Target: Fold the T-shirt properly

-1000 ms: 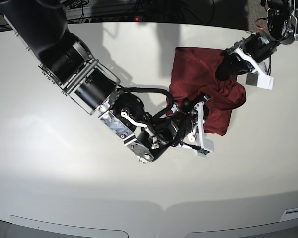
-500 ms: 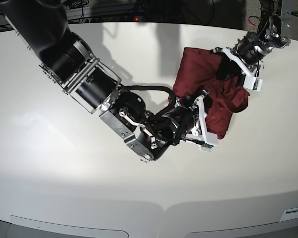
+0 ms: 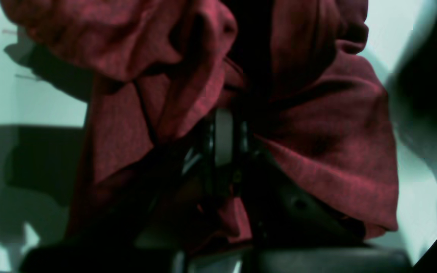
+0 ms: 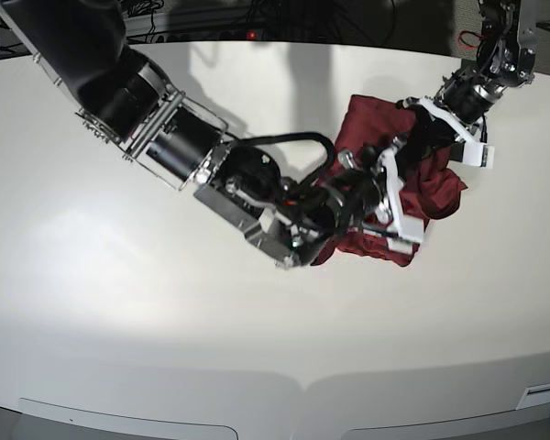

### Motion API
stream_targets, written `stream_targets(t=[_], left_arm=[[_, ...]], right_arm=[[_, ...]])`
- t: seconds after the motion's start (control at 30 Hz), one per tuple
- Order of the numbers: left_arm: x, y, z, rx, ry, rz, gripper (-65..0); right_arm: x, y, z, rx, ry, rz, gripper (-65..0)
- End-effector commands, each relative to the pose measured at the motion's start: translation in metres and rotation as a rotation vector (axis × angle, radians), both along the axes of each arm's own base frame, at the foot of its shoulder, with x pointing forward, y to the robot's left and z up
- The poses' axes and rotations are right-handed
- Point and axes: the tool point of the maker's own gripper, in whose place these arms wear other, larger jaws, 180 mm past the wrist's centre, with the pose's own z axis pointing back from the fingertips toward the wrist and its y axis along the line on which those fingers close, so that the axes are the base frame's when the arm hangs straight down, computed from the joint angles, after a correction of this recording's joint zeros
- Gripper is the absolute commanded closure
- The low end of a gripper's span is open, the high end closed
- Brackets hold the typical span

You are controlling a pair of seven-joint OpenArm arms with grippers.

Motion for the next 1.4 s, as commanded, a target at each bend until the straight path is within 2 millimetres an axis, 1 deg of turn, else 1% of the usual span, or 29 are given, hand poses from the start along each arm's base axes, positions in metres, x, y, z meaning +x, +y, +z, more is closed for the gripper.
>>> stream_targets(t=[0.0,0.07,0.13,0.27,0.37,0.43,0.53,0.7,0.77,0.8,0.83,0.87,0.93,1.0,1.13,1.27,1.37], left_arm=[[-0.034,0.023,-0.040,0.169,0.200,-0.017,0.0],[-0.036,0.023,-0.041,0.171,0.211,-0.020,0.0],[-0.039,0.022,-0.043,0.174,0.229,-0.028,0.0],[-0.047,0.022,-0.047,0.176,0.259,-0.037,0.0],[-0.050,0.020,-0.047,0.164,0.261,-0.044,0.0],[-0.052,0.016,-0.046,0.140,0.259,-0.049,0.0],[-0.054,0.009,-0.044,0.105,0.254,-0.074,0.0],[-0.064,0.008,-0.047,0.102,0.272,-0.082,0.0],[-0.070,0.008,-0.049,0.102,0.284,-0.082,0.0],[-0.073,0.007,-0.049,0.098,0.287,-0.085,0.0],[-0.075,0.006,-0.050,0.095,0.290,-0.084,0.0],[-0.078,0.006,-0.051,0.094,0.292,-0.086,0.0],[-0.082,0.006,-0.052,0.094,0.301,-0.087,0.0],[-0.085,0.006,-0.053,0.099,0.305,-0.095,0.0],[-0.085,0.005,-0.052,0.096,0.302,-0.103,0.0],[-0.084,0.012,-0.051,0.117,0.298,-0.109,0.0],[-0.082,0.021,-0.051,0.151,0.285,-0.116,0.0]], right_arm=[[0.007,0.010,0.014,0.041,-0.055,0.014,0.0],[0.003,0.010,0.000,0.010,-0.101,0.026,0.0],[0.007,0.009,-0.009,-0.008,-0.146,0.013,0.0],[0.036,0.003,-0.024,-0.068,-0.244,-0.087,0.0],[0.061,0.001,-0.030,-0.074,-0.316,-0.166,0.0],[0.077,0.000,-0.032,-0.087,-0.386,-0.184,0.0],[0.103,0.009,-0.028,-0.087,-0.455,-0.238,0.0],[0.142,0.025,-0.021,-0.103,-0.557,-0.298,0.0],[0.161,0.016,-0.022,-0.123,-0.594,-0.334,0.0],[0.170,0.013,-0.019,-0.120,-0.610,-0.360,0.0],[0.175,0.015,-0.014,-0.098,-0.622,-0.382,0.0],[0.184,0.011,-0.010,-0.112,-0.645,-0.417,0.0],[0.196,0.003,-0.006,-0.143,-0.666,-0.450,0.0],[0.203,-0.003,-0.004,-0.166,-0.653,-0.485,0.0],[0.207,-0.014,-0.004,-0.200,-0.589,-0.524,0.0],[0.199,-0.017,-0.002,-0.210,-0.520,-0.474,0.0],[0.188,-0.021,-0.006,-0.235,-0.434,-0.439,0.0]])
